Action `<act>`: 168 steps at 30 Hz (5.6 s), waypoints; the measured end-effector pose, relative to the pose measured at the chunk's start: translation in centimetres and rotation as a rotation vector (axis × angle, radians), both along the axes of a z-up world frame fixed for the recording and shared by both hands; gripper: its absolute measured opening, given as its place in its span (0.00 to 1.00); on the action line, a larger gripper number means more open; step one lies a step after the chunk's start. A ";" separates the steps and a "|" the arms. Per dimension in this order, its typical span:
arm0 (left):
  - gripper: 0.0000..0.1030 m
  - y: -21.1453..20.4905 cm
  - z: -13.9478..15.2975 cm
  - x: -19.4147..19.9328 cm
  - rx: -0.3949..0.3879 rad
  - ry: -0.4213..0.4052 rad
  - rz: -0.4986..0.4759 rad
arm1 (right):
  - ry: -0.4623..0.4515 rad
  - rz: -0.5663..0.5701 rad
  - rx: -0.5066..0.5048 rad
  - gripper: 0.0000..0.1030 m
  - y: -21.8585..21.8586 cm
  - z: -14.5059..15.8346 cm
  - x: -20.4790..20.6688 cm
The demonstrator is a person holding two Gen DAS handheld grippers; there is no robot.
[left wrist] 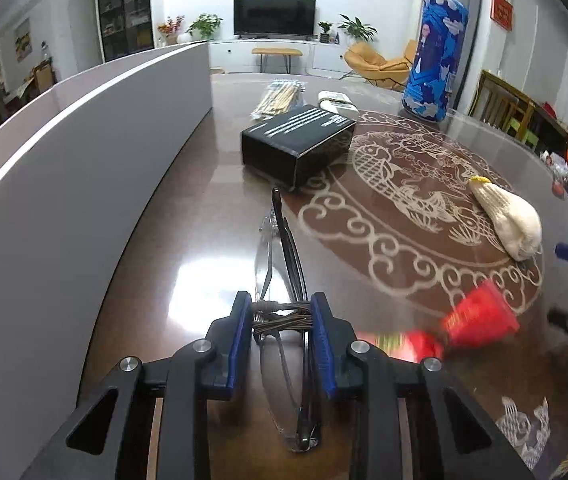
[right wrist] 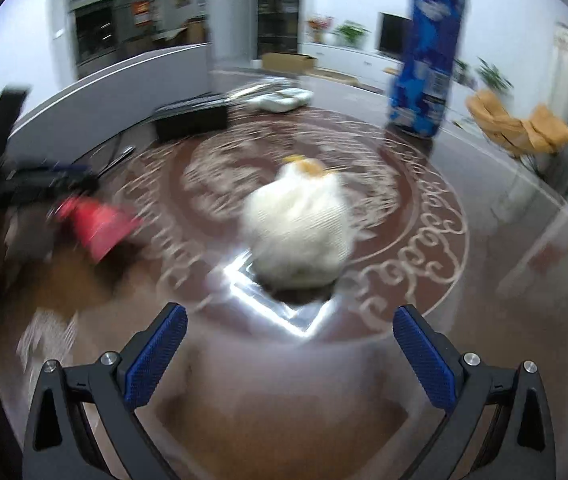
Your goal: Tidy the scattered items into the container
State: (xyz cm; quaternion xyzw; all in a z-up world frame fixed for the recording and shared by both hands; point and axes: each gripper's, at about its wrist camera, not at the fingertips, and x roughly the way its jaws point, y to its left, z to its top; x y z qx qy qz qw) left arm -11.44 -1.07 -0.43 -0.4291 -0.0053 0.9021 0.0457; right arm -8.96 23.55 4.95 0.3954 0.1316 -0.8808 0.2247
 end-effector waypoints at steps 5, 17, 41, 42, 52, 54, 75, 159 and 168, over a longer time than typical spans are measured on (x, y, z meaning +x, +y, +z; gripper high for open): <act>0.29 -0.3 -0.1 2.9 -0.005 0.003 0.016 | 0.012 0.254 0.057 1.00 -4.8 -0.5 2.8; 0.29 -0.2 -0.3 4.7 -0.023 0.030 0.020 | -0.010 0.509 0.094 0.80 -16.2 -1.6 -3.4; 0.77 1.1 -0.4 3.8 -0.065 -0.006 0.012 | -0.061 -0.072 -0.050 0.32 -5.1 -1.4 -3.9; 0.82 1.0 -0.5 3.7 -0.062 -0.018 0.023 | -0.064 -0.071 -0.055 0.34 -5.0 -1.4 -4.0; 1.00 0.4 -0.8 3.0 -0.063 -0.060 0.082 | -0.065 -0.040 -0.040 0.47 -6.7 -1.2 -3.1; 1.00 0.3 -0.9 3.0 -0.062 -0.063 0.081 | -0.060 -0.034 -0.027 0.50 -7.0 -1.2 -2.9; 1.00 0.4 -1.0 3.1 -0.060 -0.059 0.078 | -0.106 -0.045 0.005 1.00 -7.3 -2.1 -3.5; 1.00 0.9 -0.5 4.5 -0.083 -0.019 0.026 | -0.241 -0.003 -0.054 0.83 -2.8 0.7 8.8; 1.00 0.8 -0.7 4.2 -0.057 -0.039 0.010 | -0.133 -0.228 0.002 0.99 -1.3 -0.5 0.1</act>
